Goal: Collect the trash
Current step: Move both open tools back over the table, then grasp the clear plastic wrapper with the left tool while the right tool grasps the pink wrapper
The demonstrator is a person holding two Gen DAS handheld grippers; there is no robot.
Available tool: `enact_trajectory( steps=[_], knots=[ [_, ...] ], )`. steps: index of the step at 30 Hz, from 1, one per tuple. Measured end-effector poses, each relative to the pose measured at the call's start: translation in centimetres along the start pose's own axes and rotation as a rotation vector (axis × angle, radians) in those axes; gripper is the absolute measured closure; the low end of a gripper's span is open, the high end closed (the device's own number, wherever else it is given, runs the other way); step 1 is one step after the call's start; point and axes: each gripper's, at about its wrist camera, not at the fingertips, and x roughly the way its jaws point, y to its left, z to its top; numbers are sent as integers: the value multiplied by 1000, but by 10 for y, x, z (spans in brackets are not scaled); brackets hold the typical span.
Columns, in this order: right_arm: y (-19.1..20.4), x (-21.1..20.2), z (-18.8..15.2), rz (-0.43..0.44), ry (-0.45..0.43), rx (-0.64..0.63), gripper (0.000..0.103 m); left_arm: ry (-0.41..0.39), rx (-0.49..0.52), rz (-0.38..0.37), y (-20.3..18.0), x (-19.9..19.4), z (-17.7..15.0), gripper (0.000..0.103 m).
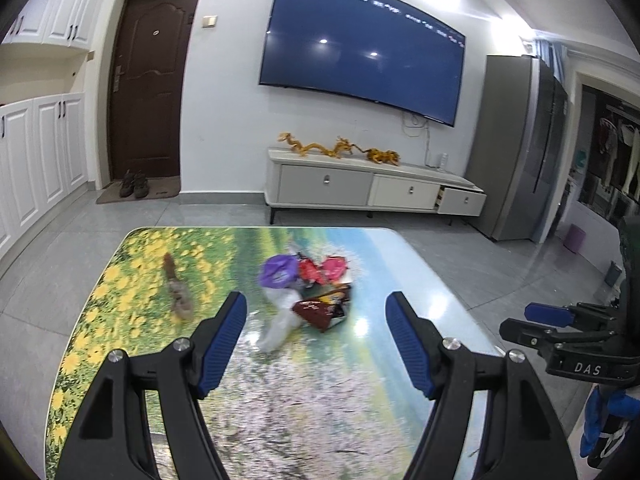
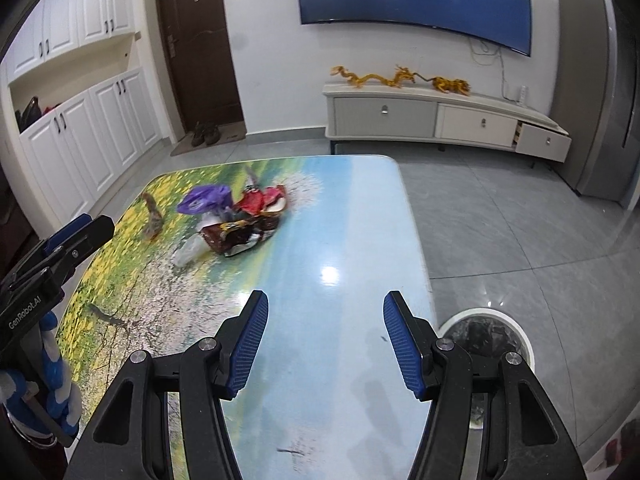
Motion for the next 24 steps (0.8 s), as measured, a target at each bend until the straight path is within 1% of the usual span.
enact_trajectory(
  steps=[6, 12, 15, 20, 24],
  knots=[
    [20, 18, 11, 31, 20, -32, 44, 26, -36, 44, 31, 9, -3, 32],
    [31, 38, 18, 54, 50, -47, 44, 48, -47, 92, 52, 20, -6, 32],
    [33, 48, 20, 63, 62, -46, 44, 79, -67, 115, 66, 31, -9, 32],
    [31, 67, 27, 83, 81, -35, 44, 135, -104, 162, 101, 51, -16, 32],
    [30, 88, 33, 113, 103, -20, 44, 167, -142, 177, 127, 65, -16, 32]
  ],
)
